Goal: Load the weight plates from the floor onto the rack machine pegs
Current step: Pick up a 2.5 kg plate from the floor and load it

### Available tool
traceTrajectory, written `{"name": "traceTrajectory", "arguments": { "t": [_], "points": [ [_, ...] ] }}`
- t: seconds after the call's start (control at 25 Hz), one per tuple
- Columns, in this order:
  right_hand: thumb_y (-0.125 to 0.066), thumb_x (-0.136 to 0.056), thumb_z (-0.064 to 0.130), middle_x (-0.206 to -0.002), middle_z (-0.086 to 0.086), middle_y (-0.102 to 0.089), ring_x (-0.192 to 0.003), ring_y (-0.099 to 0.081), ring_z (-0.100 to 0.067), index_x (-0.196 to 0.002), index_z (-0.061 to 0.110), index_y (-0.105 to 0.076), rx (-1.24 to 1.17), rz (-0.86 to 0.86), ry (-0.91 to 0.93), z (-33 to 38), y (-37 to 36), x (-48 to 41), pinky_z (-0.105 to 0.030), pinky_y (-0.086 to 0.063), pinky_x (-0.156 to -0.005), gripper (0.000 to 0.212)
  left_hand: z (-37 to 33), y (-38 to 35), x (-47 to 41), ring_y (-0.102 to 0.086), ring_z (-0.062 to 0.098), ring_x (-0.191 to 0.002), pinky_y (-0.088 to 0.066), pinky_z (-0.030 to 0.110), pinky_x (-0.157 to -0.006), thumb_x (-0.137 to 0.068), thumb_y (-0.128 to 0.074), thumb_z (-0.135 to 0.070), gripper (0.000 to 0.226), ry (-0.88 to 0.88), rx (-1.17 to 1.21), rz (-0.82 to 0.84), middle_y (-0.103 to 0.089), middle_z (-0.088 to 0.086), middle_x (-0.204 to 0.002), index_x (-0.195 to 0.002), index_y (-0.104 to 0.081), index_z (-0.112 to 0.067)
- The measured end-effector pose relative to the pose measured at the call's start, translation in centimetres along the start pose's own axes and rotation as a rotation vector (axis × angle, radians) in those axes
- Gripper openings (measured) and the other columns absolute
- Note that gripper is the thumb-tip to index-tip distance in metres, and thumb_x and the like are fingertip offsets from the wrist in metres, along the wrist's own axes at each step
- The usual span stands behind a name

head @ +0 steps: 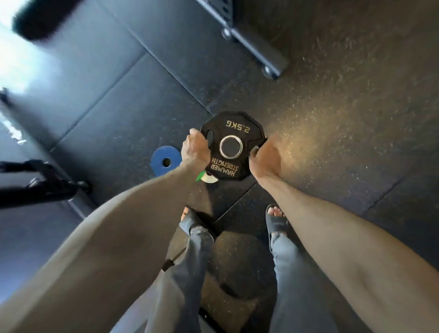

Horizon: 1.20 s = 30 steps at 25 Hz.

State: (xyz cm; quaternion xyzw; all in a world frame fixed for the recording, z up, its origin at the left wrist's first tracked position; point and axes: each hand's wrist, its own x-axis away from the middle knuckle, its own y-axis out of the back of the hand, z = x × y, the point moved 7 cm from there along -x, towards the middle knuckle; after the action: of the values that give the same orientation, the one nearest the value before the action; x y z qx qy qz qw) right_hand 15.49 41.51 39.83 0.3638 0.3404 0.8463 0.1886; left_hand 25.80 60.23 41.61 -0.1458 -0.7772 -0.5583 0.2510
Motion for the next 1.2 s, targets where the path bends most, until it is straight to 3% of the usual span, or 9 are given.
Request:
{"name": "traceTrajectory", "arguments": {
  "t": [0.12,0.32,0.72,0.96,1.12,1.2],
  "points": [
    [-0.054,-0.092,0.017,-0.113,-0.018,-0.063,-0.098,-0.063,-0.04,-0.137,0.01,-0.029,0.083,0.101,0.196,8.9,3.0,5.9,-0.048,-0.052,-0.083,0.052,5.3,8.7,7.9,-0.052,0.041,-0.125,-0.042,0.043,-0.099,-0.095,-0.057,-0.015,0.037,0.196,0.129,-0.095,-0.057,0.025,-0.129,-0.125,-0.044,0.002],
    [-0.047,-0.093,0.018,-0.11,-0.015,-0.067,-0.098,-0.065,-0.041,-0.129,0.017,-0.037,0.196,0.216,0.673,22.7,3.5,16.6,-0.045,-0.05,-0.076,0.037,15.4,17.2,19.3,-0.054,0.041,-0.123,-0.045,0.042,-0.099,-0.096,-0.056,-0.022,0.039,0.535,0.451,-0.249,-0.057,0.024,-0.132,-0.127,-0.05,0.001],
    [-0.049,-0.096,0.022,-0.11,-0.016,-0.065,-0.1,-0.064,-0.04,-0.122,0.017,-0.041,0.219,0.539,1.272,39.4,-9.0,45.0,-0.044,-0.048,-0.077,0.028,39.4,25.7,38.7,-0.052,0.042,-0.126,-0.044,0.043,-0.101,-0.095,-0.059,-0.023,0.044,0.964,0.873,-0.675,-0.056,0.025,-0.133,-0.129,-0.051,0.004],
    [-0.049,-0.097,0.02,-0.119,-0.015,-0.063,-0.106,-0.062,-0.037,-0.124,0.017,-0.042,0.277,0.683,1.503,44.7,-20.1,63.7,-0.041,-0.046,-0.077,0.028,56.6,26.8,46.7,-0.055,0.042,-0.123,-0.046,0.042,-0.1,-0.094,-0.06,-0.023,0.041,1.164,1.046,-0.791,-0.058,0.025,-0.132,-0.127,-0.054,0.001],
    [-0.048,-0.1,0.023,-0.115,-0.011,-0.063,-0.099,-0.063,-0.032,-0.123,0.019,-0.041,0.288,0.781,1.555,47.0,-28.2,74.1,-0.032,-0.038,-0.07,0.025,67.0,28.0,51.1,-0.056,0.042,-0.121,-0.046,0.042,-0.099,-0.096,-0.057,-0.022,0.038,1.243,1.065,-0.881,-0.059,0.025,-0.129,-0.126,-0.053,0.002],
    [-0.048,-0.1,0.025,-0.114,-0.009,-0.063,-0.094,-0.063,-0.028,-0.122,0.021,-0.04,0.269,0.822,1.566,47.5,-31.6,77.7,-0.034,-0.043,-0.068,0.024,71.2,28.4,52.5,-0.056,0.042,-0.12,-0.046,0.042,-0.098,-0.097,-0.055,-0.019,0.036,1.272,1.083,-0.898,-0.059,0.025,-0.129,-0.126,-0.052,0.002]
  ]
}}
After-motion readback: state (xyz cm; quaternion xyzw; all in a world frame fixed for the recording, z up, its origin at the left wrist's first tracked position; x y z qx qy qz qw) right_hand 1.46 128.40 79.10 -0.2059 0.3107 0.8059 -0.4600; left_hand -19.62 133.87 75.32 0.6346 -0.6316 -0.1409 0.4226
